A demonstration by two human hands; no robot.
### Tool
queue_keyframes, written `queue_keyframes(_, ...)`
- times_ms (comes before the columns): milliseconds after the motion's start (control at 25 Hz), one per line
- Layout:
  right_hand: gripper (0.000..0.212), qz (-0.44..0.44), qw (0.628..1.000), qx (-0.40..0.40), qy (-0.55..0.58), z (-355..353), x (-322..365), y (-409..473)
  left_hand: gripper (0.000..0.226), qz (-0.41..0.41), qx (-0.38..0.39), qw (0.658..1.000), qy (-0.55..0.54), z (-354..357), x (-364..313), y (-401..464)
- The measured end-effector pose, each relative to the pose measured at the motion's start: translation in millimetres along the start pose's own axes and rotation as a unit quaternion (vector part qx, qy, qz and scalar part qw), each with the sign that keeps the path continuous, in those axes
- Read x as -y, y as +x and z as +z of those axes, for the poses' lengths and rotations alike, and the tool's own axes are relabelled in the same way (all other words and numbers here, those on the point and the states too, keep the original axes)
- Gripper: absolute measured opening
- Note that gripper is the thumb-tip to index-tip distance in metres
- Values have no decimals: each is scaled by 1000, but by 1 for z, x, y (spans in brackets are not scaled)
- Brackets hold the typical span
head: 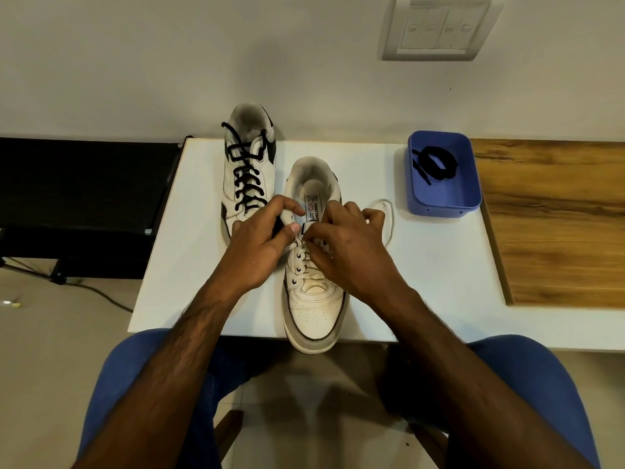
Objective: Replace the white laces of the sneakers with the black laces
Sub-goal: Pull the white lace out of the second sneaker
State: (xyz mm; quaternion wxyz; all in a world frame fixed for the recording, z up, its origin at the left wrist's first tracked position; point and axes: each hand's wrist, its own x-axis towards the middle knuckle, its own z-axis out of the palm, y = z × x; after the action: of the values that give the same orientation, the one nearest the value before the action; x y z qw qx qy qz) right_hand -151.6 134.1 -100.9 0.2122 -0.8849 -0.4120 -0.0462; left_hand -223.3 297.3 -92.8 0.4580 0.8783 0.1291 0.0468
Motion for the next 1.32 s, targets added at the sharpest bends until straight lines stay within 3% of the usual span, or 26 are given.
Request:
queue_keyframes(280,20,60,993,-97,36,-22,-21,-2,15,5,2,1000,8,0,2,1)
queue_keyframes(400,21,47,995,-60,64,-20,-15,-3,15,8,-1,1000,5,0,3,1)
queue_keyframes(520,14,13,999,-2,32,-2,0,-2,15,9,-2,1000,2,0,3,0)
queue_keyframes(600,11,14,1000,-4,14,1,2,0,15,7,0,1000,2,0,3,0)
queue_keyframes(840,21,93,988,-104,67,-32,-26,0,15,11,2,1000,-4,1,6,1)
queue_keyframes(1040,20,75,993,-55,71,-27,-20,0,15,15,5,1000,10,3,5,1)
queue_keyframes(1200,17,119,978,3,171,-43,-45,-4,32,67,-47,985,152,7,5,1)
queue_keyframes(1320,21,122,980,75,140,-45,-53,-5,28,101,-68,963,240,7,1,-1)
